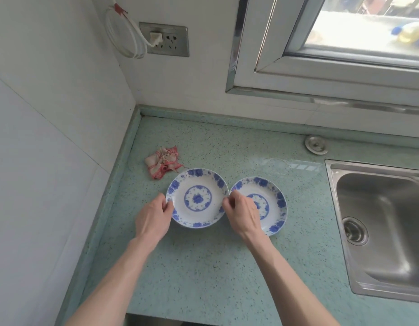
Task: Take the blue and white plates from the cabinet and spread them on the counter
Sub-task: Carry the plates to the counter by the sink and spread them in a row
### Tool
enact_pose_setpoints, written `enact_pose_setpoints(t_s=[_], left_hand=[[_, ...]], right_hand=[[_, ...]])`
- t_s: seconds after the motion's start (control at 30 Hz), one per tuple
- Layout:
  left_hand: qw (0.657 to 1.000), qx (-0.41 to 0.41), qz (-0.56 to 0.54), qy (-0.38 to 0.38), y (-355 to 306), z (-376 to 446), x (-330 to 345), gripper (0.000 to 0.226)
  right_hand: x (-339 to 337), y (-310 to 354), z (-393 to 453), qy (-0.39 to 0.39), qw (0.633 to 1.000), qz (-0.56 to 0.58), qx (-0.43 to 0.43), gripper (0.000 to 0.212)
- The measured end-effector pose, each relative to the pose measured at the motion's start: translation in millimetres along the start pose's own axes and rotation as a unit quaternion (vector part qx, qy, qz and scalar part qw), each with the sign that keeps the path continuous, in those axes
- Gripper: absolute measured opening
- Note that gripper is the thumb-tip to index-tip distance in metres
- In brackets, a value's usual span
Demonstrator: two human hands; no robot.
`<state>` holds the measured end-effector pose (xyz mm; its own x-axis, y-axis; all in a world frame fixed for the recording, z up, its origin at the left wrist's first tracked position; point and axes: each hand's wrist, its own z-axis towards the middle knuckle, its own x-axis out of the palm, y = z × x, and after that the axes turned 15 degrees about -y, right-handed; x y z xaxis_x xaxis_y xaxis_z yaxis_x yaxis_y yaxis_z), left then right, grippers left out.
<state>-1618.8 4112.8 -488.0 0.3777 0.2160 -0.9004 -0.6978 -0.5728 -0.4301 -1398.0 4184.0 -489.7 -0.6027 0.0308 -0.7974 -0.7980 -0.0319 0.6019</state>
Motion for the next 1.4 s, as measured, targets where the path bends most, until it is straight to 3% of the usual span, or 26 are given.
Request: enact_pose_setpoints(t_s=[0.27,0.63,1.03,1.2,1.4], left_hand=[[0.987,0.051,-0.105,-0.109,-38,-25,-7,0.039],[0.982,0.045,-0.159,-0.094,-177,-100,50,0.035],[0.997,0.047,-0.06,0.004,-269,-162,120,0.036],[0.997,0.069,-0.014,0.028,-280,-169,131,0.02],[0.997,0.064,0.034,0.018,-279,-167,136,0.019]], right_hand=[[-31,-26,-7,-0.061,0.997,0.048,0.007,0.036],[-137,-136,2,-0.134,0.986,0.062,0.083,0.035],[-194,-254,3,-0.159,0.973,0.057,0.159,0.035],[-194,-276,4,-0.145,0.973,0.065,0.167,0.034],[-179,-281,7,-0.106,0.972,0.094,0.185,0.03]])
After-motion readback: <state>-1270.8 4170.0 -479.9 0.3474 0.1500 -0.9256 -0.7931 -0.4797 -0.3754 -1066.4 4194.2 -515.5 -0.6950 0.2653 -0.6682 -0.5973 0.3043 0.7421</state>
